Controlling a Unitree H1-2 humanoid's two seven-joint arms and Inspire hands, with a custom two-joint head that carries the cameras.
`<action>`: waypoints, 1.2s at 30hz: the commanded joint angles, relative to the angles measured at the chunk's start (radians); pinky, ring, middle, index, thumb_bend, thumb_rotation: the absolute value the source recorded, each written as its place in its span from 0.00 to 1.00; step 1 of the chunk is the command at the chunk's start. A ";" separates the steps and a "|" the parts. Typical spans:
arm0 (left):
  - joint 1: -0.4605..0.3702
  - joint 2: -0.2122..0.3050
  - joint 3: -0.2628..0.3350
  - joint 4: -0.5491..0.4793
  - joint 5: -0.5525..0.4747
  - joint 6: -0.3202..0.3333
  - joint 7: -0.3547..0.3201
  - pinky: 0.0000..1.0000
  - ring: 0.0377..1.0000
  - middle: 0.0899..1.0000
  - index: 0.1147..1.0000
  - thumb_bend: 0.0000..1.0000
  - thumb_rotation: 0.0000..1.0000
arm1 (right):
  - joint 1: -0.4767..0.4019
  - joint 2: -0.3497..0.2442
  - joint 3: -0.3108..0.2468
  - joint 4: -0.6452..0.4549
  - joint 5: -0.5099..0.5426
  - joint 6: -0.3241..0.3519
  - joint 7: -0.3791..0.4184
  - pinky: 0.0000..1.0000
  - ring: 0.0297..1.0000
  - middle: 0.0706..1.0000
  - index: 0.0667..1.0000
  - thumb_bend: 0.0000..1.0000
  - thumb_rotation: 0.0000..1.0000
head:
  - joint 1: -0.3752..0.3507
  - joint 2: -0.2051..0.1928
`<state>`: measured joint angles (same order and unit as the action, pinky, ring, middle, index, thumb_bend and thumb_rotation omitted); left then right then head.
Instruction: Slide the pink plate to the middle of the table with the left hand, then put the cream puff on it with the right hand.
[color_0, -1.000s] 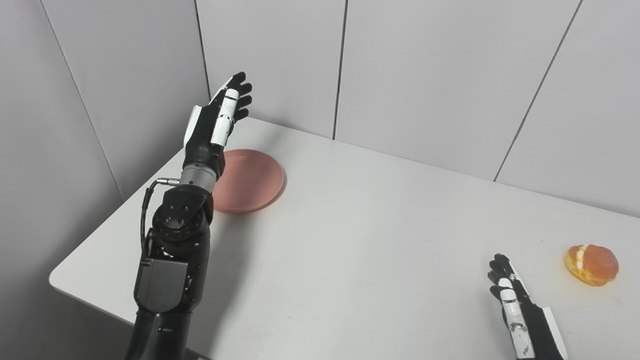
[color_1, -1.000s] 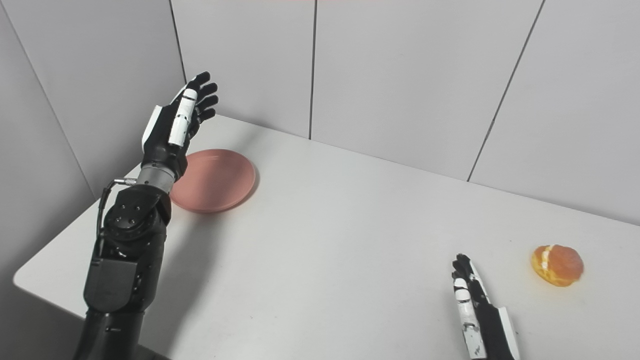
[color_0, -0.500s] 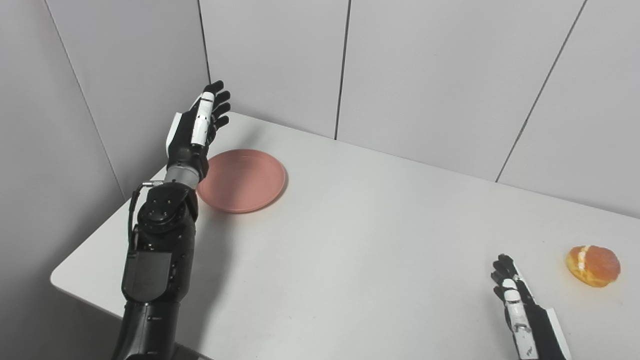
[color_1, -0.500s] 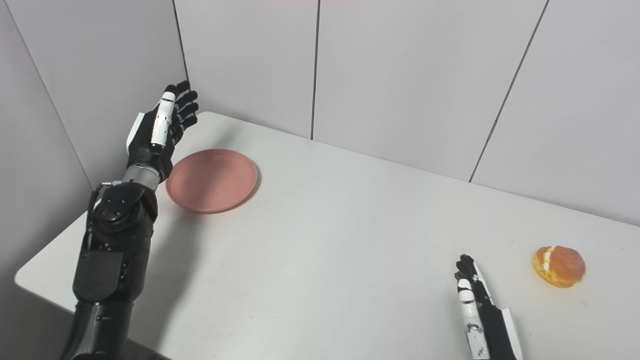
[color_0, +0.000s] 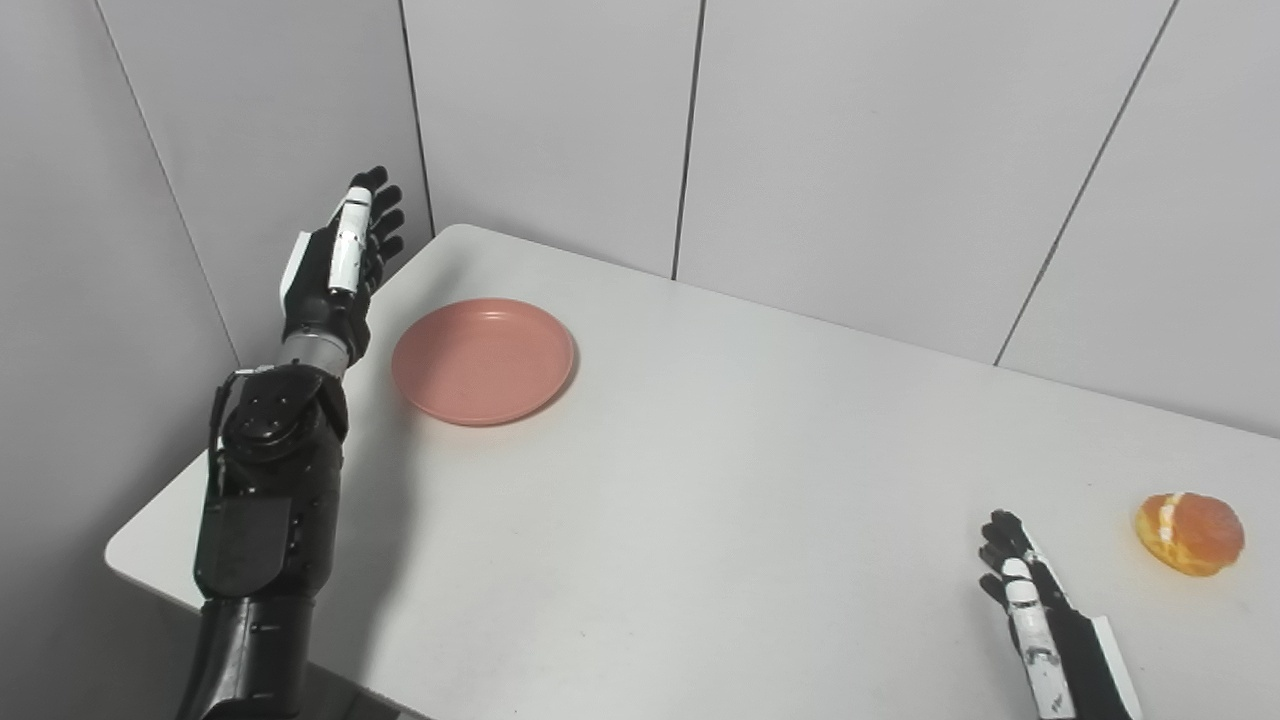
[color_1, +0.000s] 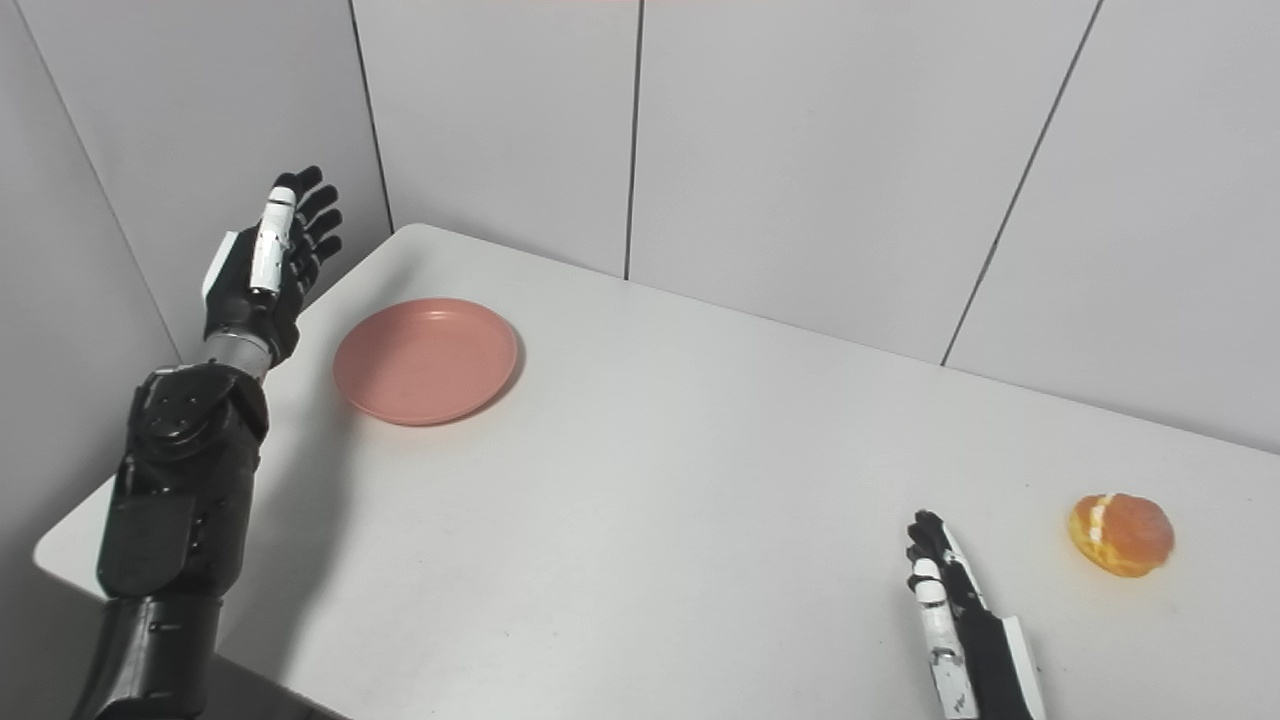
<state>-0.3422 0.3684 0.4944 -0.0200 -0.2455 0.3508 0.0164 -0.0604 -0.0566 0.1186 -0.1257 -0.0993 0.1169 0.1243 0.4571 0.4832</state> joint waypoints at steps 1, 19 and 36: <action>-0.026 0.040 0.009 -0.007 -0.010 -0.062 -0.002 0.93 0.93 0.92 0.88 0.36 1.00 | -0.024 0.002 -0.002 -0.038 0.003 -0.021 -0.006 0.92 0.93 0.92 0.92 0.06 1.00 | 0.000 0.001; -0.029 0.049 0.017 0.090 -0.023 -0.092 0.004 0.93 0.94 0.92 0.89 0.36 1.00 | -0.024 -0.005 -0.004 -0.037 0.000 -0.024 -0.006 0.91 0.92 0.92 0.91 0.07 1.00 | 0.006 0.009; -0.078 0.076 0.007 0.297 -0.035 -0.193 -0.002 0.95 0.94 0.93 0.88 0.35 1.00 | -0.018 -0.005 -0.005 -0.043 0.019 -0.016 0.003 0.94 0.93 0.93 0.93 0.07 1.00 | 0.000 0.016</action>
<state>-0.3723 0.4026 0.5055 0.2848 -0.2803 0.2097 0.0173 -0.0600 -0.0646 0.1179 -0.1291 -0.0952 0.1169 0.1256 0.4571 0.4970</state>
